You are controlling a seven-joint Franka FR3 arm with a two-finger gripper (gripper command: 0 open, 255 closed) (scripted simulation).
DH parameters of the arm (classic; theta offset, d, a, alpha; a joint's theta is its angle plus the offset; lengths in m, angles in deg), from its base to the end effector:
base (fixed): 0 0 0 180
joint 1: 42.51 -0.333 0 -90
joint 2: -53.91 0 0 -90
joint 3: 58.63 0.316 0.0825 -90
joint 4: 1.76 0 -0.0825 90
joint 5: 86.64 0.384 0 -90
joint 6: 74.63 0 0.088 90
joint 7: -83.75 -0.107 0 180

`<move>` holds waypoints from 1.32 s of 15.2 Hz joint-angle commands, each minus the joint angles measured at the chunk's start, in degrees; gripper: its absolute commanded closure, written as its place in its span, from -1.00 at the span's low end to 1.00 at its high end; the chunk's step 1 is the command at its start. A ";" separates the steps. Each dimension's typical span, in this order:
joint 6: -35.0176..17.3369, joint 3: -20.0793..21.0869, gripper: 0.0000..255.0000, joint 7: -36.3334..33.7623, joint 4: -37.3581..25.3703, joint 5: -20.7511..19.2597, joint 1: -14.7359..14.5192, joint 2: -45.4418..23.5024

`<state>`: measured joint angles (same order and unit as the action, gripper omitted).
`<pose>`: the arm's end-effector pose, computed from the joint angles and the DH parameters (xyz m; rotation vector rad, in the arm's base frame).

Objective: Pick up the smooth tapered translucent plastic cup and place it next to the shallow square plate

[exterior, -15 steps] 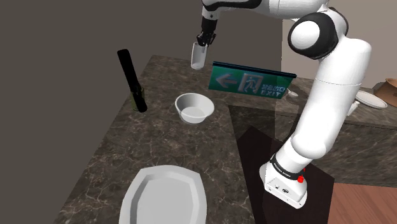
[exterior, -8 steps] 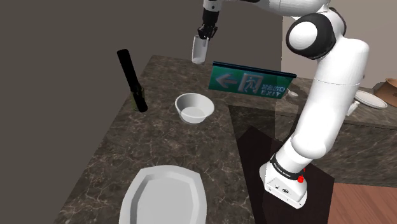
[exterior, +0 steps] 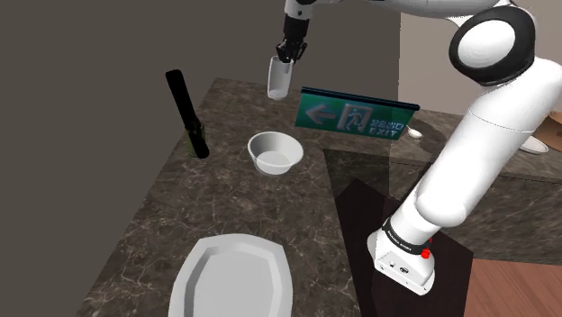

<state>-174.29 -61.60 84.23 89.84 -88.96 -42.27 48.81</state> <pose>0.5936 -0.0357 0.5754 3.0936 -0.0643 0.0779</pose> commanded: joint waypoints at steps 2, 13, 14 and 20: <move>-0.86 1.50 1.00 -3.44 5.55 -0.47 -1.79 4.55; -1.51 8.69 1.00 -16.53 19.08 0.11 -7.83 16.79; -1.44 9.45 1.00 -17.76 19.88 0.31 -8.37 17.61; -0.78 14.29 1.00 -25.31 23.26 1.84 -11.63 21.40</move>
<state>-175.48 -47.94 59.98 112.62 -87.41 -53.45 69.32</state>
